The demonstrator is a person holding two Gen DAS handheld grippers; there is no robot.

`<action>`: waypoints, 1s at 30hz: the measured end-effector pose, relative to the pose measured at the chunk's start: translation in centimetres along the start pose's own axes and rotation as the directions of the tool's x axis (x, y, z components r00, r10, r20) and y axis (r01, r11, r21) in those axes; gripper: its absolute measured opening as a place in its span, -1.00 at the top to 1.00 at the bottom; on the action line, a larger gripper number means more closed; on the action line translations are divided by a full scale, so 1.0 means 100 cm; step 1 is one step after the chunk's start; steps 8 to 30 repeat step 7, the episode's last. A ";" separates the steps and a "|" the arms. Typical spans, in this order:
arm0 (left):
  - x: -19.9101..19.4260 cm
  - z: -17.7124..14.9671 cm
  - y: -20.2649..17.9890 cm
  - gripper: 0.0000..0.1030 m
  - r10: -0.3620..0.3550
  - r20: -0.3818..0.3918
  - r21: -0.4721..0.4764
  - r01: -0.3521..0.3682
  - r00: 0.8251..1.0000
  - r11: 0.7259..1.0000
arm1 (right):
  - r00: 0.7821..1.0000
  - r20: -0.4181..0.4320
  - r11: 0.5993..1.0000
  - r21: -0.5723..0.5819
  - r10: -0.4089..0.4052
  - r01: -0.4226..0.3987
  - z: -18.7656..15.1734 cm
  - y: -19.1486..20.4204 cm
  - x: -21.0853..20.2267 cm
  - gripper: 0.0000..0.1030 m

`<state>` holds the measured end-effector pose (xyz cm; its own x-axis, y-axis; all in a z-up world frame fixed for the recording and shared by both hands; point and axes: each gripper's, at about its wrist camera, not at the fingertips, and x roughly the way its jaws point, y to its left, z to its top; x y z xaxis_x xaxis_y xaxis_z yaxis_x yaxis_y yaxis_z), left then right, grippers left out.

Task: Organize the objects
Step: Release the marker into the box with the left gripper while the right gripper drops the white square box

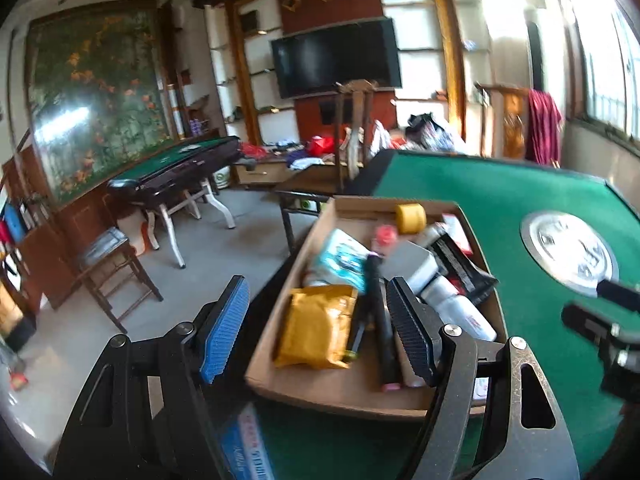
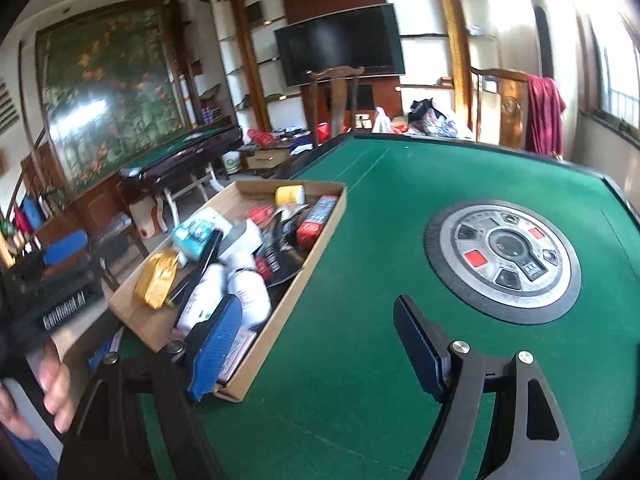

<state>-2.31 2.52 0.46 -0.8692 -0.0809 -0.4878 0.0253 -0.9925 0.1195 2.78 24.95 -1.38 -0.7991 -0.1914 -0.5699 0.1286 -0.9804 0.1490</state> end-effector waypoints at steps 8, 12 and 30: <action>0.006 -0.008 0.019 -0.40 0.030 -0.015 -0.057 -0.031 0.999 0.998 | 1.000 0.024 0.998 -0.057 -0.001 0.002 -0.005 0.016 -0.005 -0.52; 0.006 -0.008 0.019 -0.40 0.030 -0.015 -0.057 -0.031 0.999 0.998 | 1.000 0.024 0.998 -0.057 -0.001 0.002 -0.005 0.016 -0.005 -0.52; 0.006 -0.008 0.019 -0.40 0.030 -0.015 -0.057 -0.031 0.999 0.998 | 1.000 0.024 0.998 -0.057 -0.001 0.002 -0.005 0.016 -0.005 -0.52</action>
